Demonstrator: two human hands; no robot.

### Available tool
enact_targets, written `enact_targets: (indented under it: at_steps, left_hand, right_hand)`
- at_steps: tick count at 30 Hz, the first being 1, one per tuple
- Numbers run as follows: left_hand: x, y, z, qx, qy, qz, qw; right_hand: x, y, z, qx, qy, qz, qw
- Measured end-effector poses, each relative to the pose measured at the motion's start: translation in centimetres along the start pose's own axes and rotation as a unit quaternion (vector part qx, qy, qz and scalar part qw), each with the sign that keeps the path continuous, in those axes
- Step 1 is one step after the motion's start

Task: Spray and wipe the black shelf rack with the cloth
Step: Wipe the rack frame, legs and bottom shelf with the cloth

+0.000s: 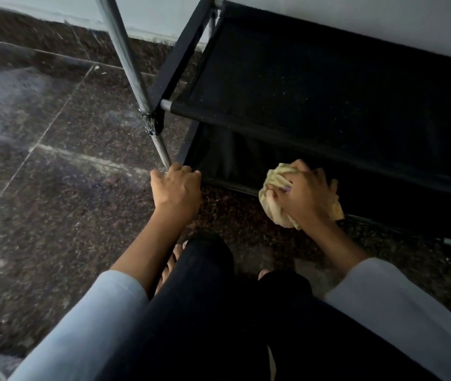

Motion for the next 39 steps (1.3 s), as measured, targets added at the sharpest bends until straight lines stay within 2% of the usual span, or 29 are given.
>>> enact_targets:
  at_steps: [3, 7, 9, 13, 16, 20, 24, 28, 35, 39]
  left_hand:
    - [0.2, -0.2, -0.1, 0.008, 0.001, -0.005, 1.000]
    - [0.4, 0.3, -0.4, -0.009, -0.002, -0.041, 0.999]
    - [0.7, 0.5, -0.7, -0.017, -0.001, -0.056, 0.998]
    - [0.9, 0.2, -1.0, -0.025, 0.003, -0.075, 0.997]
    - [0.9, 0.2, -1.0, 0.014, 0.046, -0.046, 0.998]
    - [1.2, 0.4, -0.6, 0.037, 0.088, -0.014, 0.995]
    - [1.5, 0.4, -0.5, 0.036, 0.070, -0.009, 0.997]
    - [1.2, 0.3, -0.8, 0.030, 0.055, -0.005, 0.998]
    - [1.3, 0.2, -1.0, 0.023, 0.050, -0.037, 0.998]
    - [1.4, 0.1, -1.1, 0.015, 0.055, -0.048, 0.997]
  right_hand:
    - [-1.2, 0.2, 0.0, -0.023, 0.021, 0.007, 1.000]
    - [-1.1, 1.1, -0.6, -0.111, 0.022, 0.029, 0.993]
    - [0.0, 1.5, -0.8, -0.127, 0.006, 0.045, 0.991]
    - [7.1, 0.6, -1.6, -0.092, -0.010, 0.166, 0.982]
    - [11.1, -0.5, -2.2, -0.091, 0.007, 0.246, 0.965]
    - [7.6, 0.4, -2.7, -0.151, 0.046, 0.340, 0.927]
    - [0.2, 2.1, -2.4, -0.226, 0.054, 0.342, 0.911]
    - [-4.7, 2.9, -1.5, -0.244, 0.056, 0.350, 0.903]
    - [-3.2, 2.7, -1.3, -0.220, 0.074, 0.327, 0.916]
    - [-0.5, 2.5, -1.3, -0.253, 0.037, 0.348, 0.902]
Point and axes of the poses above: each hand's wrist, its own y-axis away from the middle knuckle, its own z-axis out of the back of the hand, x = y × z, the point moved 2 cm from there along -y, towards the middle knuckle, and after that the axes turned 9 degrees about -x, right-handed, at the moved point
